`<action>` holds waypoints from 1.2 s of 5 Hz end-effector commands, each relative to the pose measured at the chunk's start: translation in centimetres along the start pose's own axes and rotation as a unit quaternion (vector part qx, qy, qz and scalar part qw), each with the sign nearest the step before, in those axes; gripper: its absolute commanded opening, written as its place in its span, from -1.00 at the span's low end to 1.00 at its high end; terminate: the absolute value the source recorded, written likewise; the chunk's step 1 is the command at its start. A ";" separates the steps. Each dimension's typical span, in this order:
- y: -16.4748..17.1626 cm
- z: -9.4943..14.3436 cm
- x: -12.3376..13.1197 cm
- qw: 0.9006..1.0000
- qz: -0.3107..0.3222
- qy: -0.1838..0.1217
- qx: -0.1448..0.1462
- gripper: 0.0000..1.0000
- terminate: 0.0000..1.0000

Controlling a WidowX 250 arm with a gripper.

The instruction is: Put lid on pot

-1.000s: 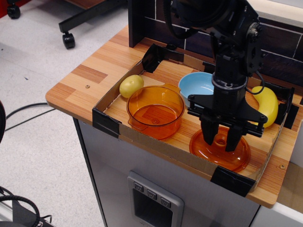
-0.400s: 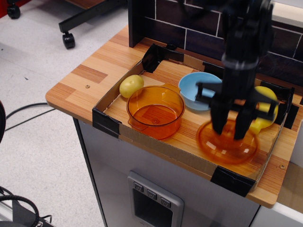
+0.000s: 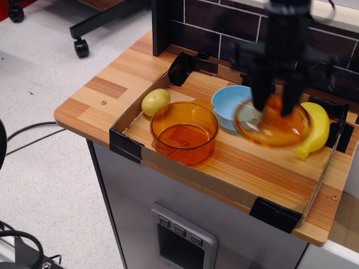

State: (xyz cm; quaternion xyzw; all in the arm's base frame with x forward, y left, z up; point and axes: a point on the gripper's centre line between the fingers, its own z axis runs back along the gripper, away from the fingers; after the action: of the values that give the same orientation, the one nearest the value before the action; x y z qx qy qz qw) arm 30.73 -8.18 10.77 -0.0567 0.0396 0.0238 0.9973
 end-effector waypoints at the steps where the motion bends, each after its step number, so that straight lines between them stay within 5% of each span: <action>1: 6.7 3.3 0.3 0.999 -0.002 -0.034 0.027 -1.00 -1.00; 3: 10.1 2.8 0.4 0.998 -0.021 -0.061 0.017 -1.00 -1.00; 5: 7.9 -1.5 -2.2 0.996 -0.056 -0.066 0.028 -1.00 -1.00; 6: 7.4 -2.4 -2.3 0.998 -0.048 -0.043 0.026 -1.00 -1.00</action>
State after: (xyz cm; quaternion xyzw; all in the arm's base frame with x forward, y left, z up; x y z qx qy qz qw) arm 27.74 -1.18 6.73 -0.0306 0.0097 -0.0240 0.9992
